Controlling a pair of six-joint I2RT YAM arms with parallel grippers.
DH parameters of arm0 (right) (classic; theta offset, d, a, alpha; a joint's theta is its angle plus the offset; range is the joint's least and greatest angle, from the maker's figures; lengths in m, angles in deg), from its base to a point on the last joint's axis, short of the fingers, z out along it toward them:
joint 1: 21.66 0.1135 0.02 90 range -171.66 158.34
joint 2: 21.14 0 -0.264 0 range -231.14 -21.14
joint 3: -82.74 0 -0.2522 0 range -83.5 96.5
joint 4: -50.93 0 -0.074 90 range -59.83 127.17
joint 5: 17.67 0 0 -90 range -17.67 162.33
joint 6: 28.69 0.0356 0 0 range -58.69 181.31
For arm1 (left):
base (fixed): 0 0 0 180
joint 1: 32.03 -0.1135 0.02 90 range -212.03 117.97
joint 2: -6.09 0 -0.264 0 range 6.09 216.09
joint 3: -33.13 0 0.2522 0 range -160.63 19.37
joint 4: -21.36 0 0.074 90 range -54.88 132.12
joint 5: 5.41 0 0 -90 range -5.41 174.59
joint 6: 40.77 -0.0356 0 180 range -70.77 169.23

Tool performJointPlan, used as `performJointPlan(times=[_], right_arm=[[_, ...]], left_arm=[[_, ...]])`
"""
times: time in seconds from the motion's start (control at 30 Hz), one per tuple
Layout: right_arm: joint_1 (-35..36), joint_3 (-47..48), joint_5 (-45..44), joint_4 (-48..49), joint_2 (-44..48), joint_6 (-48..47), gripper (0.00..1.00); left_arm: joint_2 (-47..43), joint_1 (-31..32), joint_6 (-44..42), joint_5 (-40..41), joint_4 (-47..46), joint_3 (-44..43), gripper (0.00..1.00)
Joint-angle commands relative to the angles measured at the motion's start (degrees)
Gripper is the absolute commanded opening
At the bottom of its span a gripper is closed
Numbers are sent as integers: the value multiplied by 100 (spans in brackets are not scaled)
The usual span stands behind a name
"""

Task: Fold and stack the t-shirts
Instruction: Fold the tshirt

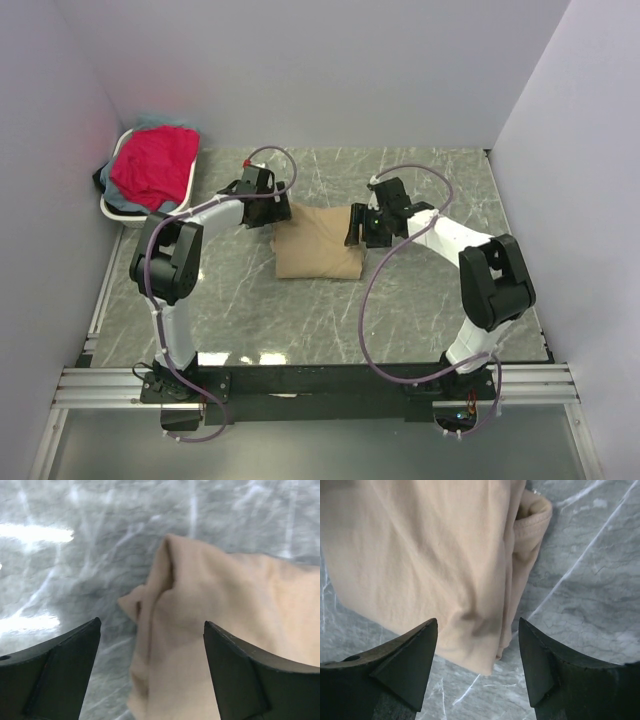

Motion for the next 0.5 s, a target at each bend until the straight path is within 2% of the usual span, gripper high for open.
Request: performJointPlan(times=[0.0,0.17,0.47], right_arm=[[-130,366,-37,158,-246,-27,73],[-428,691,102,429,-676,61,73],[-684,1500,1279,729,-1660,219,74]], left_arm=[[23,27,-48,-566,-334,-139,87],[32,80,145,-1278,-668,178,84],[23,256,313,-1666,-1011,626,82]])
